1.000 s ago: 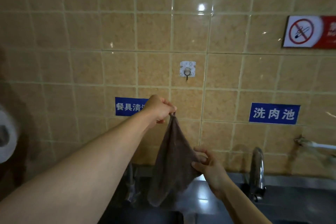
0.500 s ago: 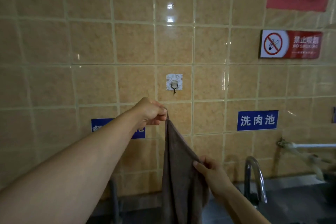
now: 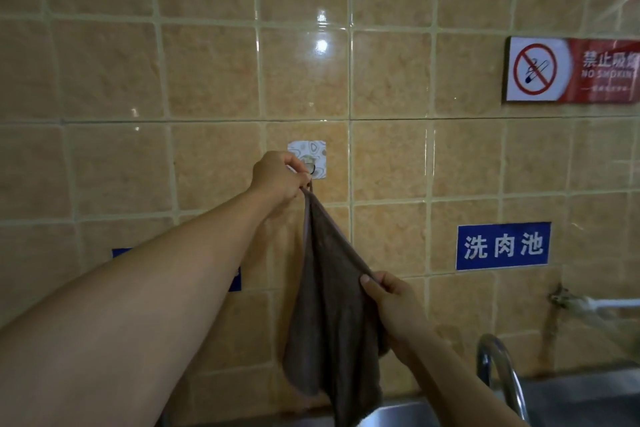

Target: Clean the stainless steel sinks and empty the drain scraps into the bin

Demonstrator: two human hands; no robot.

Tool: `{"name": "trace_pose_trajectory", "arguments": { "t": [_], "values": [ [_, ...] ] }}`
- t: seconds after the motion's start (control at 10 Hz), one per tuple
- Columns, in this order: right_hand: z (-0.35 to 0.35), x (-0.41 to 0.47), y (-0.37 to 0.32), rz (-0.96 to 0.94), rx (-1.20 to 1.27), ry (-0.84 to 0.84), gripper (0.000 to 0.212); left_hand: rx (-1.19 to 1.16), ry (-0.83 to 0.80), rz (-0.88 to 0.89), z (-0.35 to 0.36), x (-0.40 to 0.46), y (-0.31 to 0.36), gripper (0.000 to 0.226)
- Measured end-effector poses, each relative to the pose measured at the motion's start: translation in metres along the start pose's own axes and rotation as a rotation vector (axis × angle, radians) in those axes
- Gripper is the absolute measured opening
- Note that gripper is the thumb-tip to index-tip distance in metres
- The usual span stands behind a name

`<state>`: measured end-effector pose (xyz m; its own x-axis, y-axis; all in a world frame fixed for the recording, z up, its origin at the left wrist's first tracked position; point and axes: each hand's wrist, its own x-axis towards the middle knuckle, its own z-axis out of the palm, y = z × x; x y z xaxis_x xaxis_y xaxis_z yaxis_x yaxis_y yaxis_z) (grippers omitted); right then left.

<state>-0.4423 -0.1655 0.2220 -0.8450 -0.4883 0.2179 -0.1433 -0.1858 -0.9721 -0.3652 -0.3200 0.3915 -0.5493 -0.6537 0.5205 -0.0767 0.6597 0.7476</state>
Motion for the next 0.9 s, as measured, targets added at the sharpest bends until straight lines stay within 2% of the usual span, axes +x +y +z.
{"name": "trace_pose_trajectory", "arguments": {
  "t": [0.3,0.6,0.7,0.9],
  "values": [
    [-0.001,0.041,0.001,0.005,0.102,0.001,0.027,0.134,0.100,0.101,0.019,0.041,-0.009,0.029],
    [0.001,0.039,0.028,0.057,0.073,-0.062,0.024,0.087,0.144,0.039,0.031,0.038,-0.035,0.025],
    [0.003,0.037,0.037,0.067,0.028,-0.076,0.013,0.086,0.129,0.031,0.030,0.026,-0.039,0.022],
    [0.002,0.015,0.047,0.108,0.036,-0.132,0.020,0.180,0.027,-0.135,0.010,-0.029,-0.075,0.006]
  ]
}}
